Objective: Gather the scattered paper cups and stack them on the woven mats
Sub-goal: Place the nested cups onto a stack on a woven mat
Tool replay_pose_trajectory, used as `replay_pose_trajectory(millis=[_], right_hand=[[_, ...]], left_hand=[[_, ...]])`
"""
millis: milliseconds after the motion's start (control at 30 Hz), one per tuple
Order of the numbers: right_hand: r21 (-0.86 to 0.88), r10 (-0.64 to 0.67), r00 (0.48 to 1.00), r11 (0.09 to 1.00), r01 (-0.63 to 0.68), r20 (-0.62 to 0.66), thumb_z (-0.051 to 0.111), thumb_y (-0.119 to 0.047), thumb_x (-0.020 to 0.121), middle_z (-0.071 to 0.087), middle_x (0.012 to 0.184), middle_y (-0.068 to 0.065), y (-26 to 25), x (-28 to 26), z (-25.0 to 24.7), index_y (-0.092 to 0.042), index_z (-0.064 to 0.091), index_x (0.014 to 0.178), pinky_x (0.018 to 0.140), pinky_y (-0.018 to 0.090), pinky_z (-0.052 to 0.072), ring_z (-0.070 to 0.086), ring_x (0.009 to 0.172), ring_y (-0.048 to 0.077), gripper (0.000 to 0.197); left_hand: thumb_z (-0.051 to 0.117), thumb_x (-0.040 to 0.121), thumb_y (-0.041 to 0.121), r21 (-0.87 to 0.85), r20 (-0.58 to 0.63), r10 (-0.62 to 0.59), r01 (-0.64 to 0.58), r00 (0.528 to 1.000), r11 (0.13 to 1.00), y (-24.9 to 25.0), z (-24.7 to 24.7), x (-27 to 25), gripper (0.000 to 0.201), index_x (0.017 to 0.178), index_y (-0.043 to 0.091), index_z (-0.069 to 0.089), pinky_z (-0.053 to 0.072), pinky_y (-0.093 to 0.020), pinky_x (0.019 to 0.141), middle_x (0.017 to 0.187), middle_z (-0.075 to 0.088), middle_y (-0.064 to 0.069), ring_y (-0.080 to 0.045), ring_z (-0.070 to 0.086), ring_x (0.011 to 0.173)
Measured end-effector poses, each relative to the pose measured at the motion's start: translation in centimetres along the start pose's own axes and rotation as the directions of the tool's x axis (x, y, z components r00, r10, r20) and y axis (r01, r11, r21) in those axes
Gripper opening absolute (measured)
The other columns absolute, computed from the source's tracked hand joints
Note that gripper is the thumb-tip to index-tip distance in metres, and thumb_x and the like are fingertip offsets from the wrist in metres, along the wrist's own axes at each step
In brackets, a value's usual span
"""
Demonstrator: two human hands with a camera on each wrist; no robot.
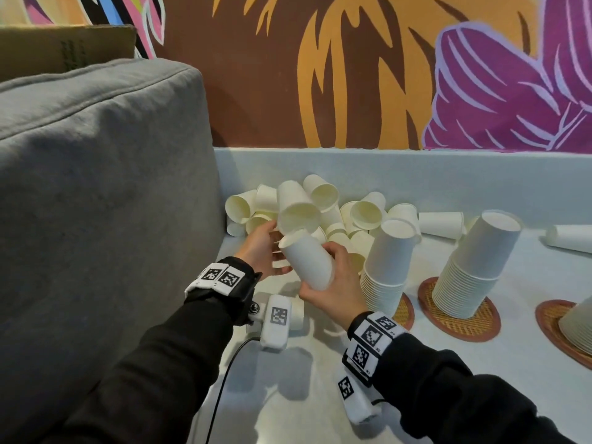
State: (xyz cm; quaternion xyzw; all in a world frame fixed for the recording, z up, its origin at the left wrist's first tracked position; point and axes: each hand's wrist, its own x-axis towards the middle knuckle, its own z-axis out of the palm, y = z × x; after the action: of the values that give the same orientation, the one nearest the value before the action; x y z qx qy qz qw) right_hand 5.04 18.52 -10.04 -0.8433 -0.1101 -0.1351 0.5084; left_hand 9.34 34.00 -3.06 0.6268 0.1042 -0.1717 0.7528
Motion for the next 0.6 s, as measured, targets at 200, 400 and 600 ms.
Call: replay_pose_trajectory(millis=[200,400,600], right_hand=[[-0.049,-0.017,1.000,0.999,0.018,0.018,0.078,-0.023,0.067,0.038,0.118,-0.005,0.1,0.4,0.1,-0.018,0.038,0.130,0.088,0.022,0.032,0.040,0.105,0.009,0.075],[-0.117,0.171,0.985,0.978,-0.170,0.003,0.075,-0.038,0.059,0.041,0.116,-0.002,2.1,0.5,0.5,-0.016,0.038,0.131,0.084,0.027,0.036,0.043,0.102,0.014,0.084],[-0.191,0.191,0.982,0.963,-0.190,-0.014,0.078,-0.030,0.063,0.038,0.115,-0.001,2.9,1.2,0.3,-0.014,0.037,0.130,0.090,0.027,0.035,0.040,0.102,0.014,0.080]], left_hand=[[0.037,0.097,0.041,0.170,-0.045,0.097,-0.088,0.994,0.981,0.1,0.5,0.5,0.035,0.079,0.019,0.058,0.041,-0.030,0.070,0.084,0.057,0.002,-0.014,0.050,0.078],[0.044,0.094,0.050,0.680,-0.089,-0.078,0.117,0.993,0.723,-0.7,-0.7,1.0,0.039,0.105,0.016,0.059,0.044,-0.034,0.082,0.106,0.059,0.000,-0.017,0.055,0.091],[0.080,0.066,0.047,0.984,0.064,-0.403,0.009,0.913,0.178,-0.4,-1.2,-1.4,0.072,0.128,0.033,0.046,0.045,-0.032,0.098,0.126,0.056,0.008,-0.013,0.053,0.116]])
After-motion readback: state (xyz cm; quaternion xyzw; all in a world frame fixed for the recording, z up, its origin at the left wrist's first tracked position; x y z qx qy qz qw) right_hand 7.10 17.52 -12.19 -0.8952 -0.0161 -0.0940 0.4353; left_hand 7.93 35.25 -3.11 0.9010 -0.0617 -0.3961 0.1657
